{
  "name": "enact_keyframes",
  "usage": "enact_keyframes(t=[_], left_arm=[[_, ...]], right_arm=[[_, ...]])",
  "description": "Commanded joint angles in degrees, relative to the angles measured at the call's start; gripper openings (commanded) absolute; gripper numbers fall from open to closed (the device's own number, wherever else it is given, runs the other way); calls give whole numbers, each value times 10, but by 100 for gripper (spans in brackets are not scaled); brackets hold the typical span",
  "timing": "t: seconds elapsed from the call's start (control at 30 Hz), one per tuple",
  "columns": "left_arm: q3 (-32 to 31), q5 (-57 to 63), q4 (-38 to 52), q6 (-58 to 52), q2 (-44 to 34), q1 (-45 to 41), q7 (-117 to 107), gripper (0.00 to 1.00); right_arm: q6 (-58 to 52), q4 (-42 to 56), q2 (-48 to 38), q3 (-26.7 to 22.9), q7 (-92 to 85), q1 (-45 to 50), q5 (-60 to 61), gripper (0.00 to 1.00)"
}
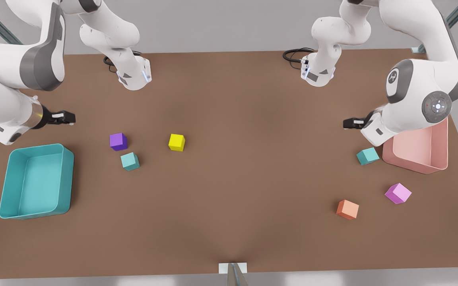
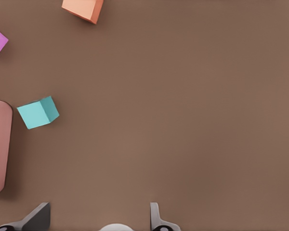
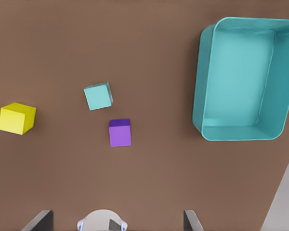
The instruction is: Stack the two blue cubes on top of each other
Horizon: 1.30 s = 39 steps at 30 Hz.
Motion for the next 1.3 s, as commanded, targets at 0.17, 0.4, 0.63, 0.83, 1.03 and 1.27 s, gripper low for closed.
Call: enact_keyframes(t=[0.17,0.4,0.63,0.83,1.03,1.27], left_arm=[[1,1,1,-4,3,-2,-15,100],[1,-2,1,-6,4,1,-16,100],[1,1,1,-5,9,2,-15,100],[1,2,1,-5,12,2,-15,100],[2,2,1,-5,18,2,-15,100],[2,2,1,-5,21,2,-16,100]], right_arm=[[283,-167,101,-1,17,68,29,100],[596,-428,41,-2,35,67,37,100],[597,-423,106,-2,1,53,35,100],[597,-432,117,-2,-6,52,36,100],[599,-430,135,-1,-6,55,35,100],[599,-435,158,-2,-6,60,35,100]])
